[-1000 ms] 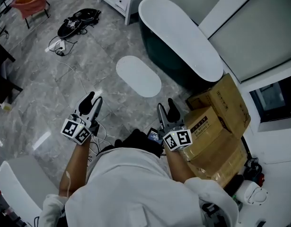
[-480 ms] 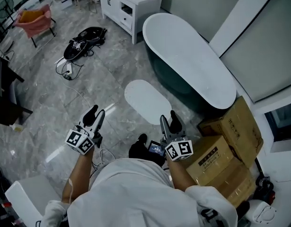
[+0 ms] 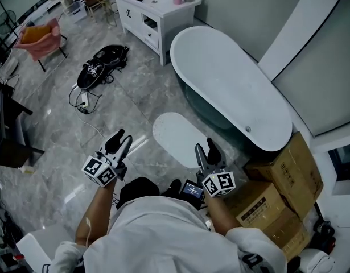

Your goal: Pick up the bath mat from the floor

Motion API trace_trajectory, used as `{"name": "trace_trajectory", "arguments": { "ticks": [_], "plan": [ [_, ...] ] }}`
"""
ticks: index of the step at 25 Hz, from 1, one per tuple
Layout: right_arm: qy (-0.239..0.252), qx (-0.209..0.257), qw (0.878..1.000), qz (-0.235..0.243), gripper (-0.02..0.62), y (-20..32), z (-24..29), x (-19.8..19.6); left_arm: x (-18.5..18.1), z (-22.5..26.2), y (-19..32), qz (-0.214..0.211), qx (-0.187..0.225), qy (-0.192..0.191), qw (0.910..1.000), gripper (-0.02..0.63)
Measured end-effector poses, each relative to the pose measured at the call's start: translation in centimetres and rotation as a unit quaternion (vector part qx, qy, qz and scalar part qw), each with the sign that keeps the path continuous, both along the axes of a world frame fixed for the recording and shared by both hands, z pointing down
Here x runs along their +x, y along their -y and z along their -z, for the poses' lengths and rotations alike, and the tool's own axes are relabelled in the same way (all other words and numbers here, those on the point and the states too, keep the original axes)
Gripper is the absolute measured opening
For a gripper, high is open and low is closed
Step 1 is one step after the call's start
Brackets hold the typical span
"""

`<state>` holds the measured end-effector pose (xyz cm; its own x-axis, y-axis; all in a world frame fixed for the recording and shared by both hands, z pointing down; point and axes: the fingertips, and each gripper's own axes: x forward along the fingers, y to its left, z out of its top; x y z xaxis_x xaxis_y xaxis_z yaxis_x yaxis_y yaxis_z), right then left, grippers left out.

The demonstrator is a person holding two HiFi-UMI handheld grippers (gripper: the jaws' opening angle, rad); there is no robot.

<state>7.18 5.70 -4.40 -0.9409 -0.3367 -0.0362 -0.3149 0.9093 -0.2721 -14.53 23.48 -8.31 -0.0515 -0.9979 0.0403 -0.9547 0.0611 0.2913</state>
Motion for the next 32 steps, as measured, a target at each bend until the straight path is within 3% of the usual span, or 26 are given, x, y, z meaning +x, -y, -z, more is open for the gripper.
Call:
{"name": "trace_trajectory", "arguments": {
  "ticks": [5, 10, 19, 24, 29, 32],
  "plan": [
    [-0.019, -0.011, 0.999, -0.026, 0.219, 2.7, -2.2, -0.9, -2.2, -2.4, 5.3, -0.048, -0.017, -0.018, 0.9985, 0.156],
    [-0.033, -0.017, 0.995, -0.091, 0.219, 6.1, -3.3, -2.6, -6.7, -4.9, 11.9, -0.104, -0.017, -0.030, 0.9940, 0.156],
    [-0.118, -0.041, 0.971, -0.206, 0.220, 11.0, -8.1, -5.2, -15.8, -8.4, 22.5, -0.201, -0.041, -0.039, 0.9780, 0.156],
    [-0.169, -0.090, 0.951, -0.241, 0.224, 11.4, -12.8, -5.1, -19.0, -15.3, 25.6, -0.253, -0.114, -0.073, 0.9581, 0.156],
    [-0.229, -0.121, 0.921, -0.292, 0.229, 14.0, -21.2, 0.7, -20.0, -24.7, 28.4, -0.266, -0.169, -0.071, 0.9464, 0.156],
    [-0.254, -0.158, 0.912, -0.279, 0.229, 14.9, -27.0, 1.9, -19.7, -30.8, 29.8, -0.274, -0.214, -0.062, 0.9358, 0.156]
  ]
}}
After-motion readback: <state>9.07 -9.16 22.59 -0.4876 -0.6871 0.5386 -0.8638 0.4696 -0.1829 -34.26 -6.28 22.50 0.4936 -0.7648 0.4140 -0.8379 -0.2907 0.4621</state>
